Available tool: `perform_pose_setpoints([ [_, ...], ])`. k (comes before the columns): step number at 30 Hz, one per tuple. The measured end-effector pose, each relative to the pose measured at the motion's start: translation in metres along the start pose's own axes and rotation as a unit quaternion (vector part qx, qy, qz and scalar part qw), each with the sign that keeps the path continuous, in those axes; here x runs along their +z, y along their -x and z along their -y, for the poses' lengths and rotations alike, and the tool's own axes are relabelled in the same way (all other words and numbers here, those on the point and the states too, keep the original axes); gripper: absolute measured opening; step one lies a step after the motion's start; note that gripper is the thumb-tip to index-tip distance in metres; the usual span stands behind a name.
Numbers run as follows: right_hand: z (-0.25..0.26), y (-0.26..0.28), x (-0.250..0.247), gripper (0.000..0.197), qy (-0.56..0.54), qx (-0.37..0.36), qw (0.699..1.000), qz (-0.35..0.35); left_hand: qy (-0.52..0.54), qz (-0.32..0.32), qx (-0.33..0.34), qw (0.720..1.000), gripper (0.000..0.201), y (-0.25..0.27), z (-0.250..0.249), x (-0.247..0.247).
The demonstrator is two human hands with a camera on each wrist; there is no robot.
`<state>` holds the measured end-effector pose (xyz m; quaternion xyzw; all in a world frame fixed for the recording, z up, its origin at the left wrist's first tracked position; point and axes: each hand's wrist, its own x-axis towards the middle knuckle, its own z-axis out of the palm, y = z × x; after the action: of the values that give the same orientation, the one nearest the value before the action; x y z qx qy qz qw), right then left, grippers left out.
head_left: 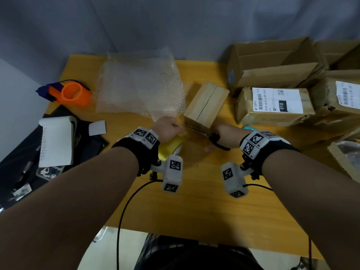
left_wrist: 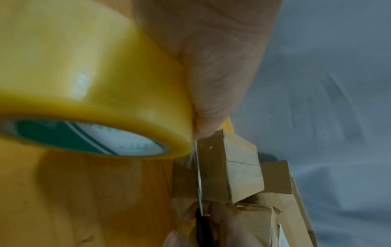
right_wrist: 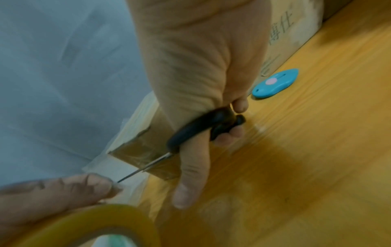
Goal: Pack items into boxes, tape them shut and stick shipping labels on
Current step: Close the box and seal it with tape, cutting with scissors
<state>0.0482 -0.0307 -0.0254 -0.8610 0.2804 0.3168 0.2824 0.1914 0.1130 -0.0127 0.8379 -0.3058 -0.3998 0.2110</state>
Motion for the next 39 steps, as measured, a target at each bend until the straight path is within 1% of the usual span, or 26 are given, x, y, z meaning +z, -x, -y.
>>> perform_pose_setpoints([
  [2, 0.002, -0.007, 0.004, 0.055, 0.031, -0.01, 0.999, -0.01, -0.004, -0.015, 0.028, 0.999, 0.018, 0.0, 0.003, 0.002],
  [5, 0.0, -0.012, 0.011, 0.041, 0.106, 0.011, 0.994, -0.034, 0.013, -0.02, 0.055, 0.998, 0.008, 0.005, 0.001, 0.004],
  [7, -0.004, -0.01, 0.016, 0.044, 0.156, 0.031, 0.987, -0.039, 0.021, -0.003, 0.065, 0.998, 0.007, 0.009, -0.001, 0.003],
  [10, -0.01, -0.008, 0.024, 0.043, 0.136, 0.03, 0.988, -0.067, 0.029, -0.004, 0.064, 0.998, 0.005, 0.009, -0.001, 0.003],
  [13, -0.014, -0.002, 0.025, 0.049, 0.086, 0.014, 0.992, -0.092, 0.065, -0.015, 0.051, 0.996, 0.011, 0.005, 0.003, 0.004],
  [14, -0.015, 0.002, 0.023, 0.047, 0.077, 0.008, 0.993, -0.093, 0.072, -0.02, 0.046, 0.996, 0.012, 0.004, 0.004, 0.005],
  [16, -0.012, 0.012, 0.015, 0.036, 0.08, 0.004, 0.991, -0.104, 0.079, -0.028, 0.046, 0.995, 0.014, 0.006, 0.004, 0.004],
  [17, -0.009, 0.019, 0.01, 0.031, 0.083, 0.005, 0.988, -0.13, 0.085, -0.032, 0.047, 0.995, 0.014, 0.008, 0.005, 0.003],
  [18, -0.005, 0.025, 0.004, 0.029, 0.088, 0.002, 0.981, -0.171, 0.094, -0.037, 0.048, 0.994, 0.013, 0.009, 0.006, 0.003],
  [19, -0.001, 0.03, -0.001, 0.028, 0.094, -0.014, 0.969, -0.229, 0.104, -0.042, 0.048, 0.993, 0.012, 0.01, 0.007, 0.002],
  [20, 0.004, 0.033, -0.004, 0.029, 0.099, -0.045, 0.95, -0.293, 0.112, -0.047, 0.048, 0.991, 0.011, 0.012, 0.009, 0.002],
  [21, 0.011, 0.033, -0.006, 0.033, 0.098, -0.082, 0.929, -0.347, 0.12, -0.051, 0.047, 0.99, 0.01, 0.014, 0.009, 0.002],
  [22, 0.017, 0.029, -0.006, 0.041, 0.096, -0.111, 0.914, -0.377, 0.127, -0.052, 0.048, 0.989, 0.009, 0.015, 0.01, 0.002],
  [23, 0.024, 0.022, -0.004, 0.05, 0.098, -0.124, 0.91, -0.383, 0.134, -0.053, 0.046, 0.988, 0.006, 0.016, 0.012, 0.002],
  [25, 0.036, 0.001, 0.0, 0.066, 0.109, -0.106, 0.926, -0.345, 0.143, -0.061, 0.046, 0.987, 0.005, 0.017, 0.016, 0.003],
  [26, 0.041, -0.01, 0.002, 0.07, 0.125, -0.088, 0.935, -0.321, 0.142, -0.067, 0.043, 0.987, 0.005, 0.016, 0.019, 0.003],
  [27, 0.045, -0.02, 0.004, 0.072, 0.143, -0.071, 0.938, -0.309, 0.14, -0.073, 0.039, 0.987, 0.005, 0.015, 0.021, 0.004],
  [29, 0.047, -0.034, 0.009, 0.073, 0.169, -0.055, 0.932, -0.317, 0.146, -0.086, 0.035, 0.985, 0.005, 0.013, 0.024, 0.005],
  [33, 0.044, -0.044, 0.011, 0.077, 0.202, -0.062, 0.91, -0.356, 0.151, -0.114, 0.037, 0.981, 0.006, 0.007, 0.022, 0.006],
  [35, 0.042, -0.046, 0.007, 0.086, 0.203, -0.065, 0.915, -0.341, 0.158, -0.131, 0.041, 0.978, 0.006, 0.004, 0.02, 0.006],
  [36, 0.041, -0.045, 0.003, 0.087, 0.189, -0.071, 0.921, -0.333, 0.164, -0.14, 0.041, 0.976, 0.006, 0.003, 0.02, 0.006],
  [37, 0.04, -0.04, -0.001, 0.082, 0.16, -0.087, 0.925, -0.333, 0.168, -0.146, 0.041, 0.974, 0.005, 0.002, 0.018, 0.006],
  [38, 0.039, -0.034, -0.005, 0.071, 0.116, -0.121, 0.92, -0.355, 0.171, -0.149, 0.042, 0.973, 0.005, 0.003, 0.017, 0.007],
  [39, 0.038, -0.026, -0.008, 0.056, 0.061, -0.171, 0.898, -0.4, 0.175, -0.149, 0.044, 0.972, 0.005, 0.003, 0.016, 0.008],
])
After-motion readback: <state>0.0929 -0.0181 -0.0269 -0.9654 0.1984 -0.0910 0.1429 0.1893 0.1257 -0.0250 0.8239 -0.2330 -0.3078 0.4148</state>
